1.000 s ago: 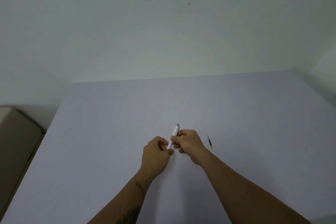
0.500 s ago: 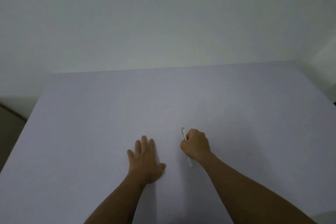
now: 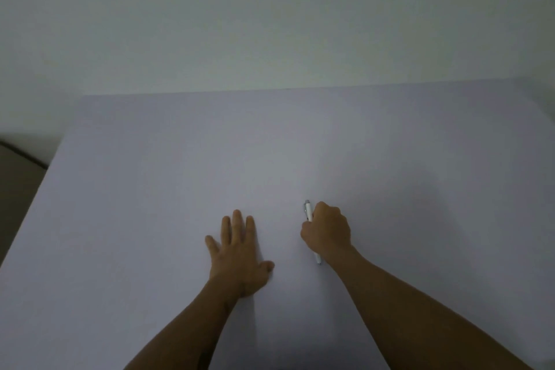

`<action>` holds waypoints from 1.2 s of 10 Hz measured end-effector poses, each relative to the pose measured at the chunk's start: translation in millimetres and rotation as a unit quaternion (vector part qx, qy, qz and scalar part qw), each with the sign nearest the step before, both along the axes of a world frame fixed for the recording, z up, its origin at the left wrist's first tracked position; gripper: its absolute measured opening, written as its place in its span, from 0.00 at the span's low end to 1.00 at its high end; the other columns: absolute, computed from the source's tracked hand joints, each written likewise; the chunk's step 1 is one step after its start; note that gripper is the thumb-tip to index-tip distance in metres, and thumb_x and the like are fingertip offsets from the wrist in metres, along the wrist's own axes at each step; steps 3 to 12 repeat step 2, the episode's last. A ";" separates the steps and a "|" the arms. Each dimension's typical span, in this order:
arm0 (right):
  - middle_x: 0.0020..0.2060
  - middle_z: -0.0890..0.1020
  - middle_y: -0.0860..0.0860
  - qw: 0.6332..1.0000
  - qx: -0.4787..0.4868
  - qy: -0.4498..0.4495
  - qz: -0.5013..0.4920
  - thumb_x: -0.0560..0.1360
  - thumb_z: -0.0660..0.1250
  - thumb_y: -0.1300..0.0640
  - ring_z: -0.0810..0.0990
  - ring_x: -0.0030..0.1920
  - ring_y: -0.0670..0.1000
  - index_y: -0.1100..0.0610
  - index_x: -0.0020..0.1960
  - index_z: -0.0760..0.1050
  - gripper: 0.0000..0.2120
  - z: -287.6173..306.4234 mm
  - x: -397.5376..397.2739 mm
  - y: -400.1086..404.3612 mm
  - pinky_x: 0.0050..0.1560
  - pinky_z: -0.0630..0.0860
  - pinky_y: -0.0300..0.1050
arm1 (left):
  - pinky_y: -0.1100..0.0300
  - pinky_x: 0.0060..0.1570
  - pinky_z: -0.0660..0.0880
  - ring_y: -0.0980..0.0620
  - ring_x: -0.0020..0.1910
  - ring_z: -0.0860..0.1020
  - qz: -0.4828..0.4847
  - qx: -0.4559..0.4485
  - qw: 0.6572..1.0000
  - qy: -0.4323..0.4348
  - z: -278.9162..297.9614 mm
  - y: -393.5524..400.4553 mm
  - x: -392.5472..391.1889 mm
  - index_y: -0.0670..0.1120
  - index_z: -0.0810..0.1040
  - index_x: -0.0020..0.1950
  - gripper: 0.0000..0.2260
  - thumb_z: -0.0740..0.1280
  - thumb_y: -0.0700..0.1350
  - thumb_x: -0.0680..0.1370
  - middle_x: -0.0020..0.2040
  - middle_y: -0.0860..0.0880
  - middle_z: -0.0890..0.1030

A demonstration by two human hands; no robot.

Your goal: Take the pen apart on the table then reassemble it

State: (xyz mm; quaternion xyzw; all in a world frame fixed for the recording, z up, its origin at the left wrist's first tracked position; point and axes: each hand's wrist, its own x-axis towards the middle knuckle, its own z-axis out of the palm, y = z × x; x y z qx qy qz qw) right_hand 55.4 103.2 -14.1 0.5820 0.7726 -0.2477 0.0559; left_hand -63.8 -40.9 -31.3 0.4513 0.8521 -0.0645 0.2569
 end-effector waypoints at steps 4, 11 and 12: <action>0.55 0.80 0.59 1.000 0.003 0.015 -0.021 0.76 0.65 0.47 0.80 0.55 0.62 0.61 0.57 0.74 0.19 18.9 0.5 5.2 0.49 0.73 0.47 | 0.35 0.74 0.50 0.39 0.79 0.41 -0.019 -0.017 1.000 0.001 11.7 2.8 -7.6 0.47 0.42 0.80 0.44 0.61 0.64 0.73 0.80 0.43 0.38; 0.55 0.80 0.59 1.000 0.003 0.015 -0.021 0.76 0.65 0.47 0.80 0.55 0.62 0.61 0.57 0.74 0.19 18.9 0.5 5.2 0.49 0.73 0.47 | 0.35 0.74 0.50 0.39 0.79 0.41 -0.019 -0.017 1.000 0.001 11.7 2.8 -7.6 0.47 0.42 0.80 0.44 0.61 0.64 0.73 0.80 0.43 0.38; 0.55 0.80 0.59 1.000 0.003 0.015 -0.021 0.76 0.65 0.47 0.80 0.55 0.62 0.61 0.57 0.74 0.19 18.9 0.5 5.2 0.49 0.73 0.47 | 0.35 0.74 0.50 0.39 0.79 0.41 -0.019 -0.017 1.000 0.001 11.7 2.8 -7.6 0.47 0.42 0.80 0.44 0.61 0.64 0.73 0.80 0.43 0.38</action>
